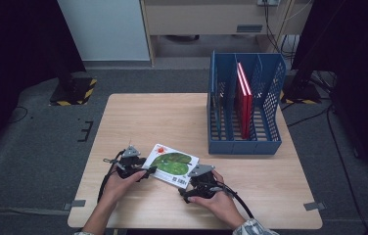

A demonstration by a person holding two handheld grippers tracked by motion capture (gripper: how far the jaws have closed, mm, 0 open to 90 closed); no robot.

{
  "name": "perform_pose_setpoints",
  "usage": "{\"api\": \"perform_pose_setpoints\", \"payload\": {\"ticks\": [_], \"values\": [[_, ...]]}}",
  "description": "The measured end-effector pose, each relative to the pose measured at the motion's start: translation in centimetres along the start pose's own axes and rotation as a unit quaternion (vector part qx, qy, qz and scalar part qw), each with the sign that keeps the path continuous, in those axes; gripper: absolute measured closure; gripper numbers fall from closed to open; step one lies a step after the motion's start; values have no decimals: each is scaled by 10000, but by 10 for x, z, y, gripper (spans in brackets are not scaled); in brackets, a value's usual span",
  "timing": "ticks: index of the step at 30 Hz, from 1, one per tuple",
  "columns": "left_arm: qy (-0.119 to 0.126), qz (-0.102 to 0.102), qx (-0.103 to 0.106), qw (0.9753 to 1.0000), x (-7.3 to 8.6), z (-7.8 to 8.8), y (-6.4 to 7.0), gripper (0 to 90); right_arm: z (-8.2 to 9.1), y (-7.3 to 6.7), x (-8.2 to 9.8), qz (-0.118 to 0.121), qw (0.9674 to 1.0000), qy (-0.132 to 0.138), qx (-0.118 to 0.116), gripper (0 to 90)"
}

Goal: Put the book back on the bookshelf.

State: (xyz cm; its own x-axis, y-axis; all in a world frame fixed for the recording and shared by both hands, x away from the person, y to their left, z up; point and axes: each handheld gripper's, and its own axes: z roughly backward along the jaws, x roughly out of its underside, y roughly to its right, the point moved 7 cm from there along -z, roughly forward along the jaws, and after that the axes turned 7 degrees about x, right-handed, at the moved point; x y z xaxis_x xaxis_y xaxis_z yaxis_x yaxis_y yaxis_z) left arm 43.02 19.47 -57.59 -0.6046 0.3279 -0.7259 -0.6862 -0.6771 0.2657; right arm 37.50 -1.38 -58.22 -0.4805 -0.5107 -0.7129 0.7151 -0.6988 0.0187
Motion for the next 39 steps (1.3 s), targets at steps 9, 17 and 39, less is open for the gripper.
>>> {"api": "perform_pose_setpoints", "payload": {"ticks": [9, 17, 39], "values": [[-39, 9, 9, 10000, 5, 4, 6, 334, 0, 3, 1, 131, 9999, -14, 13, 137], [-199, -53, 60, 9998, 12, 8, 22, 335, 3, 14, 3, 36, 10000, -1, -53, 162], [-523, -517, 129, 9972, 21, 3, 51, 224, 13, 28, 12, 82, 9999, -92, -50, 179]]}}
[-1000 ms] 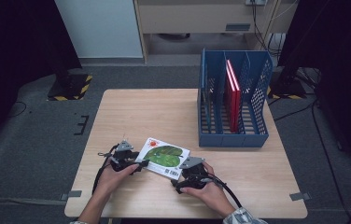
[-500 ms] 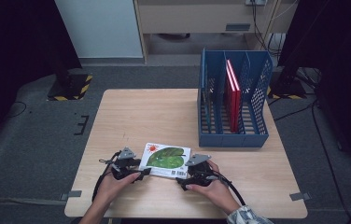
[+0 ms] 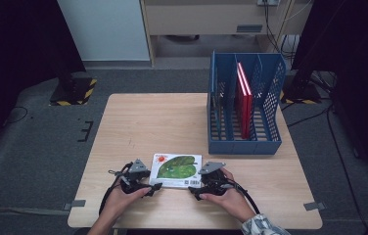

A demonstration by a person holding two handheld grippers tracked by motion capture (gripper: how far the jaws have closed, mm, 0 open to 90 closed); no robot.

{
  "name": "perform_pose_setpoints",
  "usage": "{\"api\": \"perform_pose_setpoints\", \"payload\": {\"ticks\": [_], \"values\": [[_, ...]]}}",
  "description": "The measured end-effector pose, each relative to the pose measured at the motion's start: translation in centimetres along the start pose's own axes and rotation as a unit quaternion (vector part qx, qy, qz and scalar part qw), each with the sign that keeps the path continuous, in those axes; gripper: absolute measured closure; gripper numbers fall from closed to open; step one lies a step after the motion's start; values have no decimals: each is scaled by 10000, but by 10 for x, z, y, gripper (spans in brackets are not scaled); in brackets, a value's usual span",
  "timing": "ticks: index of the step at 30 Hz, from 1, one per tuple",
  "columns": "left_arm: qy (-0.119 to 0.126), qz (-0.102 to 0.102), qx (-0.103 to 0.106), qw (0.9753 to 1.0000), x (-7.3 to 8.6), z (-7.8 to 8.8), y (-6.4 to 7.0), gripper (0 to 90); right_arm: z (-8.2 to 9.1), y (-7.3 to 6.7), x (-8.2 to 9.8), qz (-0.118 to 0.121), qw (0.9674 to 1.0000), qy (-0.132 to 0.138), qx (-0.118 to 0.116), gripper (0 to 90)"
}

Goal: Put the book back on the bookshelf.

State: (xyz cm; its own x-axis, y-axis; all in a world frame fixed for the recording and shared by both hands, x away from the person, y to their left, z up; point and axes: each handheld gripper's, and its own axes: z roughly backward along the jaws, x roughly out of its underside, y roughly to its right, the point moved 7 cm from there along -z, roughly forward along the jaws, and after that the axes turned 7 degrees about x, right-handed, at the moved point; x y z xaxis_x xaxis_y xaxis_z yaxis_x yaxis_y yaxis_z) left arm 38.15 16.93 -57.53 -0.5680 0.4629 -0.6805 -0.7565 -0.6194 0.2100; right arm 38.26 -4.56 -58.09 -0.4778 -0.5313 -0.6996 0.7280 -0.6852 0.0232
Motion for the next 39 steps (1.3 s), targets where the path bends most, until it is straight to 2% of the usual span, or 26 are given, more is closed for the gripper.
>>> {"api": "perform_pose_setpoints", "payload": {"ticks": [3, 8, 14, 17, 22, 24, 28, 35, 39], "values": [[-52, -98, -71, 9999, -3, -2, -2, 172, 0, 0, 0, 24, 10000, -6, -26, 181], [-29, 2, -142, 9999, -3, -1, -9, 116, 1, 2, 0, 55, 9999, -36, -85, 178], [88, -69, -181, 9998, -12, 2, -12, 86, 0, 0, 3, 262, 9996, -67, 55, 141], [111, -22, -304, 9995, -17, 4, -17, 70, 0, -1, 3, 288, 9995, -55, 68, 141], [26, -56, -268, 9996, -21, 2, -25, 61, 0, 0, 4, 334, 9994, -36, 36, 123], [-19, -140, -288, 9995, -22, 0, -27, 51, -1, 0, 4, 326, 9995, -26, 34, 105], [63, -163, -295, 9994, -27, 0, -27, 52, -2, 1, 4, 329, 9995, 2, 41, 97], [110, -64, -280, 9995, -40, -8, -50, 48, -2, 1, 5, 216, 9996, 85, 161, 89], [230, -6, -271, 9994, -49, -11, -60, 57, -2, 1, 5, 221, 9996, 42, 172, 90]]}}
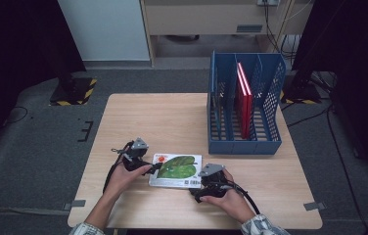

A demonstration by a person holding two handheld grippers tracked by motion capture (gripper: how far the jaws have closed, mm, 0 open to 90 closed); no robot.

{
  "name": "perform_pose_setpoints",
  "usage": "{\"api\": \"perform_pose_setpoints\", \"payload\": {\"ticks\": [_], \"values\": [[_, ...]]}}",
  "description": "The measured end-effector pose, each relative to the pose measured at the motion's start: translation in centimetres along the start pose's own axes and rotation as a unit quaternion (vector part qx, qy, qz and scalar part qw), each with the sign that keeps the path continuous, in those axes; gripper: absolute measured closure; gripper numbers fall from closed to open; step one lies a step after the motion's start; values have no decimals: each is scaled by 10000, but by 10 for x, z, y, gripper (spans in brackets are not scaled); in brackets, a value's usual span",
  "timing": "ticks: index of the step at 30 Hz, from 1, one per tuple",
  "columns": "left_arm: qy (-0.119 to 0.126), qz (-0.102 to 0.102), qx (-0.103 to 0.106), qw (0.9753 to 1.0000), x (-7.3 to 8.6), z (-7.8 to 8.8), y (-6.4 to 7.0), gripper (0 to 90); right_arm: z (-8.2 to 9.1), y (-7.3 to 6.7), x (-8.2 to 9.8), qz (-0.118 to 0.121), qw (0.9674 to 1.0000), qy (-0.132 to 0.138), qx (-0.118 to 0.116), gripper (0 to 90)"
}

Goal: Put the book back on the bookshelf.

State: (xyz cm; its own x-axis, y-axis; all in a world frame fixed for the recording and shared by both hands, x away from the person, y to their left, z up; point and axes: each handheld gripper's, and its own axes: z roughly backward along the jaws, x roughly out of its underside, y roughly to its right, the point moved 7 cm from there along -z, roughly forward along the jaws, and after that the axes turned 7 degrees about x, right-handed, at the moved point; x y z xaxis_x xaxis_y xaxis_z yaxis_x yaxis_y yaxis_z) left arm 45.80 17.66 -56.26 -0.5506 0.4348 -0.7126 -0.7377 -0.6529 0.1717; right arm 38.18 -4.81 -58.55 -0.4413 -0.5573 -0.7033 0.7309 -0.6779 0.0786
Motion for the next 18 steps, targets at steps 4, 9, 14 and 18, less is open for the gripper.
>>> {"api": "perform_pose_setpoints", "payload": {"ticks": [4, 9, 14, 18], "values": [[5, 23, 11, 10000, 0, -3, -3, 61, 2, -1, 1, -53, 10000, -57, 49, 89], [31, -42, 31, 10000, -2, -2, 1, 67, 3, -4, 2, -110, 9998, -57, 142, 90], [53, -75, 83, 9999, 2, -1, 1, 143, 5, -7, 1, -63, 9999, -116, 87, 139], [135, -42, 21, 9999, 5, 3, -1, 160, 6, -9, 0, -12, 9998, -166, 56, 163]]}}
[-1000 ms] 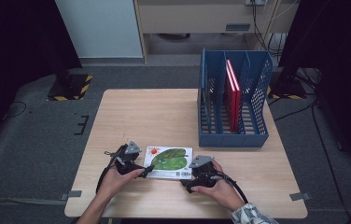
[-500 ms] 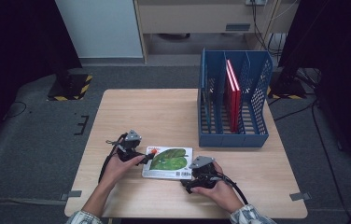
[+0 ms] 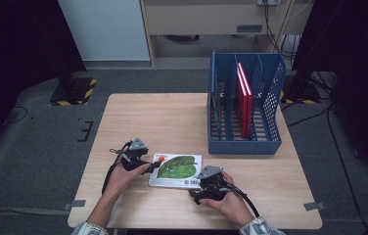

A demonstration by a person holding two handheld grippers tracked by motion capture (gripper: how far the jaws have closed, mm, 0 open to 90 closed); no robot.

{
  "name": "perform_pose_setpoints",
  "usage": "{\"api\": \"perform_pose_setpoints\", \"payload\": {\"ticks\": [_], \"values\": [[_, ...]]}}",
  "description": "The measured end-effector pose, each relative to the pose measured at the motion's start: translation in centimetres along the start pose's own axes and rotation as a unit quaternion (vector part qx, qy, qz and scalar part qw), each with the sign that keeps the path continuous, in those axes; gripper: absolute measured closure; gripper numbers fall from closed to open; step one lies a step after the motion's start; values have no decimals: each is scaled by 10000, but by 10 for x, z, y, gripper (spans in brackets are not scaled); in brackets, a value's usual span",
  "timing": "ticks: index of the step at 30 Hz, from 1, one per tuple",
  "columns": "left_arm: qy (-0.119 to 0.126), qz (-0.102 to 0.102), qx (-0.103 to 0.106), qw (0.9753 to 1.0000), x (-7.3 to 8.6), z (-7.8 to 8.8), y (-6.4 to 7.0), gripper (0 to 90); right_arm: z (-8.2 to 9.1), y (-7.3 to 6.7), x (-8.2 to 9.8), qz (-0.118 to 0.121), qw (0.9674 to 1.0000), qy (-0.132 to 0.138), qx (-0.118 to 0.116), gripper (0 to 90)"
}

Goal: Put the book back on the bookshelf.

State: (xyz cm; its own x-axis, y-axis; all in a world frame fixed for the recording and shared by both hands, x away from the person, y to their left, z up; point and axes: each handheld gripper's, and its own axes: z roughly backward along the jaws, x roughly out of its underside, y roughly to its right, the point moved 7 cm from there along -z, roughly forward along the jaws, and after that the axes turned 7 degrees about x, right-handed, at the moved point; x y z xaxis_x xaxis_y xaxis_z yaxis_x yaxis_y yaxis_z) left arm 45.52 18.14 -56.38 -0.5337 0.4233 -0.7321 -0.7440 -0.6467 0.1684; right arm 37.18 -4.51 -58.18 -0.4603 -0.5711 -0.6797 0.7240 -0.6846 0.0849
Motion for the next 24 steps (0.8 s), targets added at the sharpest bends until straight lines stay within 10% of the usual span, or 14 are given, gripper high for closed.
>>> {"api": "perform_pose_setpoints", "payload": {"ticks": [24], "values": [[-235, -60, 117, 9996, 4, -11, 5, 160, 2, -7, 1, 26, 10000, 2, -53, 162]]}}
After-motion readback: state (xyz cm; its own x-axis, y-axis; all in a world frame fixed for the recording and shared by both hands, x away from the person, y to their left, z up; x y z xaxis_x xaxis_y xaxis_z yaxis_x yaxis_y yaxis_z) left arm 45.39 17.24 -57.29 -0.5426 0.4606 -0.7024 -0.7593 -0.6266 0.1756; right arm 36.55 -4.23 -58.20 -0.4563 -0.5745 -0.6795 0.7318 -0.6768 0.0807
